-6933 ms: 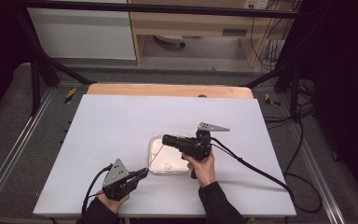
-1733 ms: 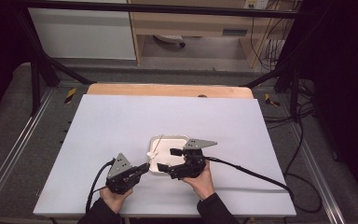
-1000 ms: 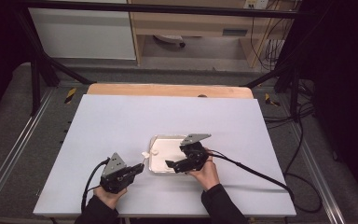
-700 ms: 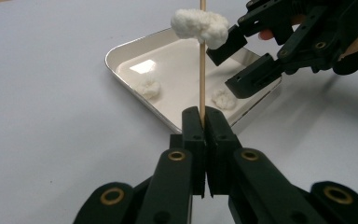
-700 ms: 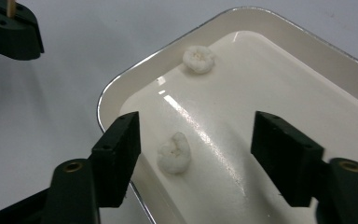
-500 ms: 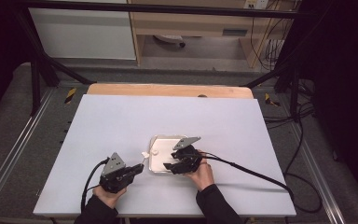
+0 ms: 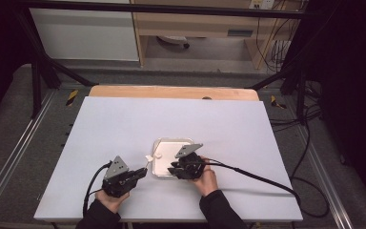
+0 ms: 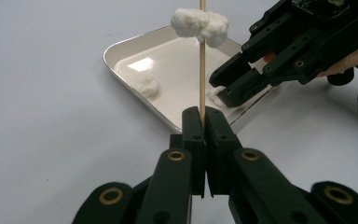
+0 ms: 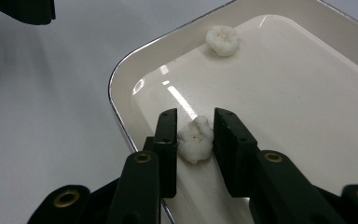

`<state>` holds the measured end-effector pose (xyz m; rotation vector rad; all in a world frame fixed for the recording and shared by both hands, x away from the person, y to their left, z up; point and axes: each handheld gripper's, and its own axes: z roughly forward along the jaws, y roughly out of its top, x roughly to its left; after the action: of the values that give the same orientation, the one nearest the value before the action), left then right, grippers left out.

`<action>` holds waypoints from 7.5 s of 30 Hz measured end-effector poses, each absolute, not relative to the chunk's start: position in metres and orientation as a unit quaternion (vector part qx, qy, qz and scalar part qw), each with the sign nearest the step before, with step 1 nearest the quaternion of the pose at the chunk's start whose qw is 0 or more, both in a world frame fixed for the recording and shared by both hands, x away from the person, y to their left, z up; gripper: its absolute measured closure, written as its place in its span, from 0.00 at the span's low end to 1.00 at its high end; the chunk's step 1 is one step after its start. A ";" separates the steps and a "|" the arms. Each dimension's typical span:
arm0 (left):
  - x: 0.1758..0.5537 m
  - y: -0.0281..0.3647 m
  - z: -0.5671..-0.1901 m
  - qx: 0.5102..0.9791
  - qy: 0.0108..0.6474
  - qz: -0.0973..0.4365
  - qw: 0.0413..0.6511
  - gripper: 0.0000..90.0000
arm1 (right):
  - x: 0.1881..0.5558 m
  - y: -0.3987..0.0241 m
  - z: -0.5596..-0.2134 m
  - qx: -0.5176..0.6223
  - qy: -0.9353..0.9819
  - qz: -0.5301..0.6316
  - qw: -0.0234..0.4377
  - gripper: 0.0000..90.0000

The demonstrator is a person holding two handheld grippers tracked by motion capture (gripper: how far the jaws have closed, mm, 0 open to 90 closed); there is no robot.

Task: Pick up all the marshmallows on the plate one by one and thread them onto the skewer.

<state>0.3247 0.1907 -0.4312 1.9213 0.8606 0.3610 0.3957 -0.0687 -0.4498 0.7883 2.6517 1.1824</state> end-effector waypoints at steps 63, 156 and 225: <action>0.314 0.175 -0.429 0.811 0.301 0.150 0.479 0.98 | 0.406 -0.109 -0.364 0.315 0.723 0.614 -0.031 0.85; 0.310 0.166 -0.430 0.796 0.330 0.163 0.481 0.99 | 0.383 -0.088 -0.395 0.283 0.702 0.651 -0.054 0.92; 0.326 0.210 -0.418 0.797 0.356 0.145 0.466 0.98 | 0.403 -0.088 -0.416 0.318 0.815 0.480 0.062 0.05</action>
<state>0.3260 0.2102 -0.4181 1.9571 0.8751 0.3550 0.4032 -0.0878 -0.4164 0.9625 2.4657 1.4504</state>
